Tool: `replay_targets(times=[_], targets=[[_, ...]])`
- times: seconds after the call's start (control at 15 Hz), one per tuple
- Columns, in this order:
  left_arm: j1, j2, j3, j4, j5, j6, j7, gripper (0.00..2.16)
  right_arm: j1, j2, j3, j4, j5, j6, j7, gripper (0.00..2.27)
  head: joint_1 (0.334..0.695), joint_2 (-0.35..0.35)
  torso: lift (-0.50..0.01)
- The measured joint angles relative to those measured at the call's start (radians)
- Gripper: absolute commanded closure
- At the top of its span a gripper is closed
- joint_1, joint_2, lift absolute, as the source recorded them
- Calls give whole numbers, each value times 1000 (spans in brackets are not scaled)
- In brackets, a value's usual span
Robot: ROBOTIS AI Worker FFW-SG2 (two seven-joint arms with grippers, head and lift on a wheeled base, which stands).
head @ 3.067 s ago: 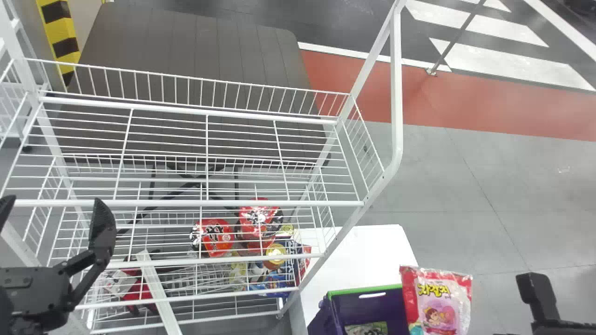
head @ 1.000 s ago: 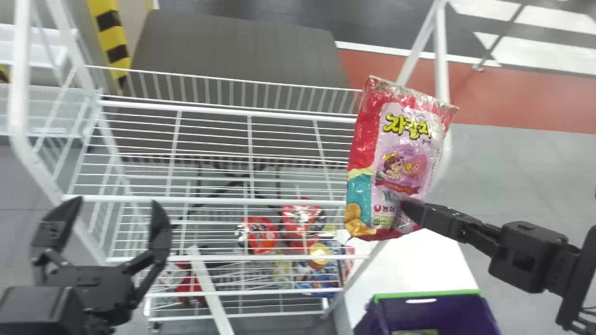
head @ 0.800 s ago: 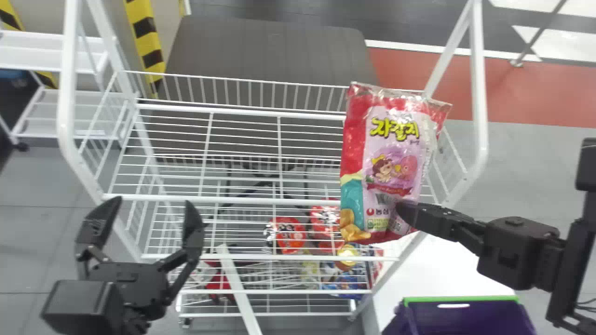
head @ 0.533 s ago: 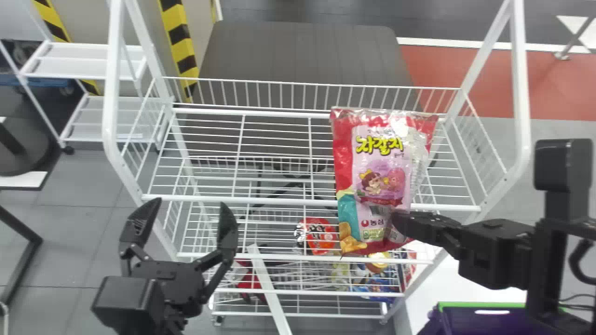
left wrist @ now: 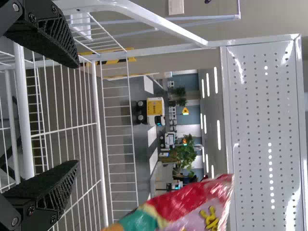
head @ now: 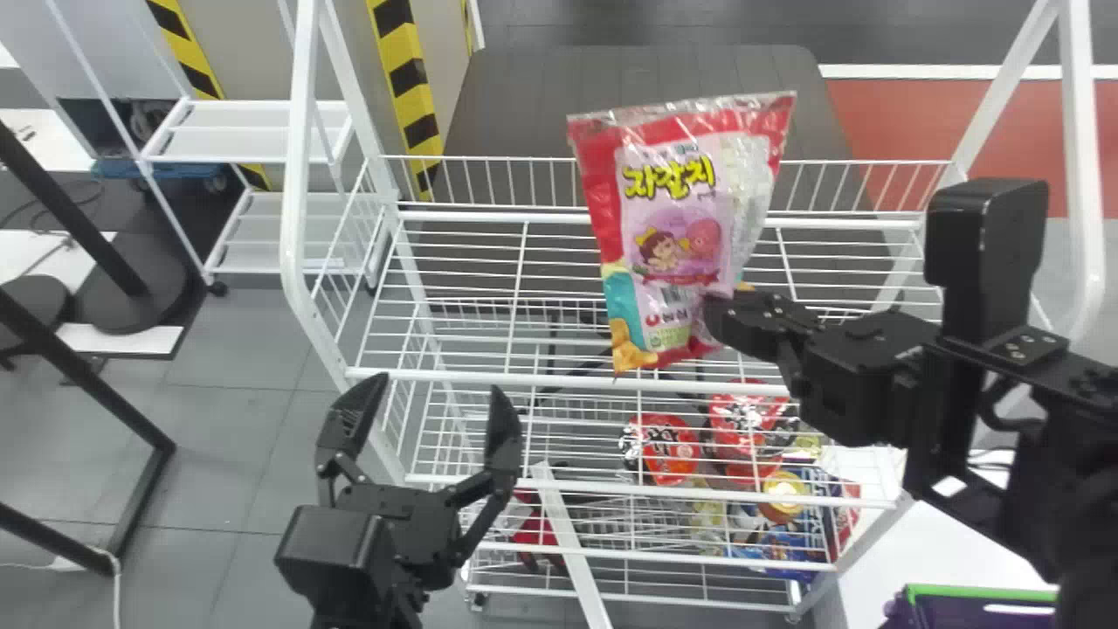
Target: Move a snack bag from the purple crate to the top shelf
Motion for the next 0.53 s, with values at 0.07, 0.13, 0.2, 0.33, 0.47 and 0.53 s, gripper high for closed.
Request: replay_targets(times=[0.07, 0.13, 0.2, 0.33, 0.47, 0.53], targets=[[1, 2, 0, 1, 1, -1, 0, 113, -7, 0, 13, 49, -23, -94, -16, 1362, 695, 129, 2], [3, 5, 0, 1, 2, -1, 0, 113, -16, 0, 25, 95, -45, -181, -30, 1359, 695, 141, 2], [5, 7, 0, 1, 2, -1, 0, 113, -31, 0, 37, 151, -75, -271, -49, 1359, 695, 152, 2], [7, 12, -3, 2, 3, -3, 0, 117, -71, 0, 62, 259, -124, -393, -79, 1359, 695, 170, 2], [6, 21, -13, 13, 3, -7, 2, 117, -125, 0, 81, 368, -151, -455, -87, 1359, 695, 187, 2], [4, 24, -18, 21, 4, -15, 4, 117, -154, 0, 90, 425, -157, -479, -88, 1359, 695, 189, 2]])
